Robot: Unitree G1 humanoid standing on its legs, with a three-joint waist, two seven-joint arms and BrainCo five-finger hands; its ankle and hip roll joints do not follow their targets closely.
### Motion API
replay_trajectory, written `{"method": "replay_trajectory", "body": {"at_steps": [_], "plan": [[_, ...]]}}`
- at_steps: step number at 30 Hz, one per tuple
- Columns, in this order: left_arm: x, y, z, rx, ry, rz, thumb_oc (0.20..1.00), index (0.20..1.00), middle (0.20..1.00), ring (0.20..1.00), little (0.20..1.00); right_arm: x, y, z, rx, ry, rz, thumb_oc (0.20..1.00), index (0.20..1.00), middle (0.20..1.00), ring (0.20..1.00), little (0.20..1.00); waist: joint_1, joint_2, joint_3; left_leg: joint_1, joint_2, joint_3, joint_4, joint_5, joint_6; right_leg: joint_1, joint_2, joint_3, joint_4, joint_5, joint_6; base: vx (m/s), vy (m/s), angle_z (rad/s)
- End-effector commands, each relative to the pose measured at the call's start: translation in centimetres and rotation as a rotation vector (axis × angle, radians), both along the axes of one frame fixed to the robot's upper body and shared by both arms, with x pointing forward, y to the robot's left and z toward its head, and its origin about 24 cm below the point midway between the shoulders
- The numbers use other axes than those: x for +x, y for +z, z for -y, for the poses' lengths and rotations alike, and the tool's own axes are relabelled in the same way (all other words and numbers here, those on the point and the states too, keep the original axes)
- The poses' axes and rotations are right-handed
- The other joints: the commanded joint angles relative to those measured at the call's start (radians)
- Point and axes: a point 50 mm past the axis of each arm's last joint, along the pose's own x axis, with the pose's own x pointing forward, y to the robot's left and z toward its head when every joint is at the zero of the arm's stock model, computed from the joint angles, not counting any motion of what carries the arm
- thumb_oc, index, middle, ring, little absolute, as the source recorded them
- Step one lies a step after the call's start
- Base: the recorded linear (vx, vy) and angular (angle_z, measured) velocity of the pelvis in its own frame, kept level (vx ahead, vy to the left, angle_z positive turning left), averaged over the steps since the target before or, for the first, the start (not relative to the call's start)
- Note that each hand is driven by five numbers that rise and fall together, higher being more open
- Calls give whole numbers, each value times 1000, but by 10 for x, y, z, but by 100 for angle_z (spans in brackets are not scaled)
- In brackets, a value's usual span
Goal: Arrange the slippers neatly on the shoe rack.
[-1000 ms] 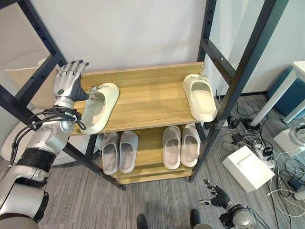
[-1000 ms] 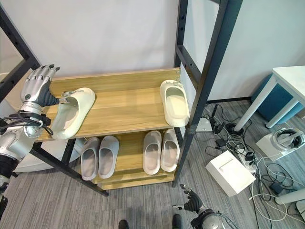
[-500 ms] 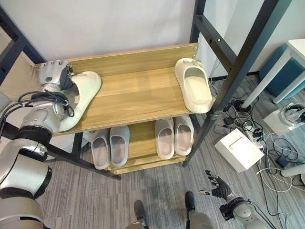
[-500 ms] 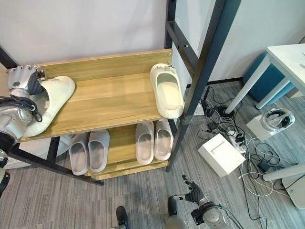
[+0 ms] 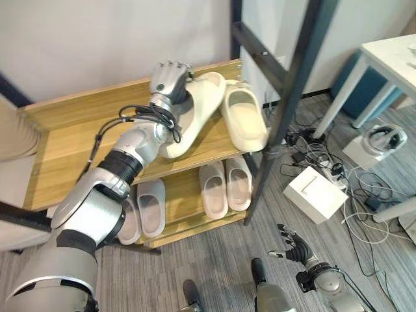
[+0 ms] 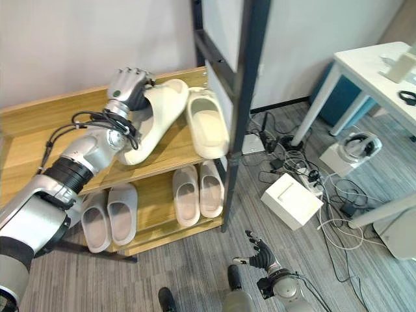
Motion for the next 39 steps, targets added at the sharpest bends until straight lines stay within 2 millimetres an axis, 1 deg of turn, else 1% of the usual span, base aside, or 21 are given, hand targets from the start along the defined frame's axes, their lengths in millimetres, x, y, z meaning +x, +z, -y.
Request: {"method": "replay_trajectory", "body": {"at_steps": [1,3,5,6,8,11,16,17,20,23,25,28,31,32,33,34,35,36,37,39], "plan": [[5,47,-32,-39,155,80,200,200,200,200,200,9,14,10,13,-29,77,1000,1000,1000,1000,1000,14,-15,-30,55,32,11,-5,-32,-42,40,-28,-24,1,-37,83,-11,-95,-23],[9,38,-48,-49,244,13,200,200,200,200,200,9,15,9,11,-23,83,1000,1000,1000,1000,1000,-3,-14,-33,61,40,29,-5,-30,-45,32,-20,-7,1,-33,82,-16,-66,-35],[10,28,-56,-60,297,-34,200,200,200,200,200,8,15,8,11,-12,80,1000,1000,1000,1000,1000,-10,-14,-34,63,45,38,-5,-28,-47,25,-16,1,1,-31,81,-7,-50,-29],[11,26,-57,-69,297,-40,200,200,200,200,200,7,14,7,9,-9,75,1000,1000,1000,1000,1000,-9,-13,-34,64,45,38,-5,-28,-47,26,-15,1,1,-31,80,1,-35,-27],[11,18,-60,-59,314,-65,200,200,200,200,200,4,11,5,8,2,58,1000,1000,1000,1000,1000,-3,-13,-35,64,46,33,-5,-27,-46,31,-15,-4,1,-33,78,-1,-13,-10],[9,11,-66,-60,324,-68,200,200,200,200,200,2,7,1,13,19,43,1000,1000,1000,1000,1000,20,-15,-33,58,41,12,-5,-28,-43,43,-19,-26,1,-37,78,-2,-2,9],[6,6,-76,-51,351,-71,200,200,200,200,200,4,7,-3,16,33,45,1000,1000,1000,1000,1000,34,-17,-29,50,35,-5,-5,-28,-41,50,-24,-45,1,-37,77,-2,17,21],[4,2,-82,-46,368,-83,200,200,200,200,200,5,7,-4,17,35,45,1000,1000,1000,1000,1000,39,-19,-26,47,33,-7,-5,-28,-40,49,-25,-49,1,-36,78,-9,20,18],[3,-4,-83,-29,373,-97,200,200,200,200,200,4,6,-5,16,38,41,1000,1000,1000,1000,1000,45,-23,-23,42,30,-12,-5,-28,-38,48,-26,-51,1,-35,78,-3,6,3],[4,-8,-79,-30,362,-103,200,200,200,200,200,3,4,-6,13,42,33,1000,1000,1000,1000,1000,47,-26,-17,37,28,-18,-5,-28,-37,47,-29,-52,1,-34,78,-2,10,6],[7,-12,-69,-28,341,-112,200,200,200,200,200,3,4,-6,10,43,35,1000,1000,1000,1000,1000,42,-28,-12,33,28,-18,-5,-28,-37,44,-31,-50,1,-33,78,4,15,13],[8,-13,-65,-40,331,-115,200,200,200,200,200,4,5,-5,9,39,37,1000,1000,1000,1000,1000,39,-30,-12,33,29,-15,-5,-29,-36,40,-31,-47,1,-32,79,5,2,1],[14,-12,-43,-59,287,-120,200,200,200,200,200,3,6,-2,4,32,41,1000,1000,1000,1000,1000,22,-33,-13,40,31,0,-5,-29,-37,35,-28,-33,1,-32,78,11,-5,-4],[14,-11,-43,-59,286,-120,200,200,200,200,200,3,6,-2,4,32,41,1000,1000,1000,1000,1000,22,-33,-13,40,31,0,-5,-29,-37,35,-28,-33,1,-32,78,9,-12,-9],[15,-9,-34,-67,255,-108,200,200,200,200,200,2,5,-1,0,27,36,1000,1000,1000,1000,1000,20,-31,-14,41,31,1,-5,-30,-37,36,-27,-33,1,-32,78,8,-6,-6],[15,-9,-34,-67,255,-108,322,322,322,322,322,2,5,-1,0,26,36,1000,1000,1000,1000,1000,20,-31,-13,41,31,1,-5,-30,-37,36,-27,-33,1,-32,78,10,-19,-4],[16,-6,-22,-62,216,-95,598,598,598,598,598,2,4,0,-2,23,30,1000,1000,1000,1000,1000,19,-30,-13,43,31,-1,-5,-30,-37,38,-26,-34,1,-33,77,6,-21,-4],[16,-7,-18,-59,205,-94,630,630,630,630,630,2,4,0,-3,20,29,1000,1000,1000,1000,1000,20,-30,-14,43,31,-2,-5,-31,-36,39,-26,-35,1,-34,77,0,0,0],[17,-7,-14,-62,194,-99,1000,1000,1000,1000,1000,2,3,0,-4,19,28,1000,1000,1000,1000,1000,19,-30,-15,44,31,-3,-5,-31,-36,40,-26,-35,1,-35,76,0,0,0],[17,-7,-10,-67,183,-104,1000,1000,1000,1000,1000,2,4,1,-4,12,29,1000,1000,1000,1000,1000,18,-28,-17,45,33,-3,-5,-31,-36,41,-26,-34,1,-35,76,0,0,0]]}}
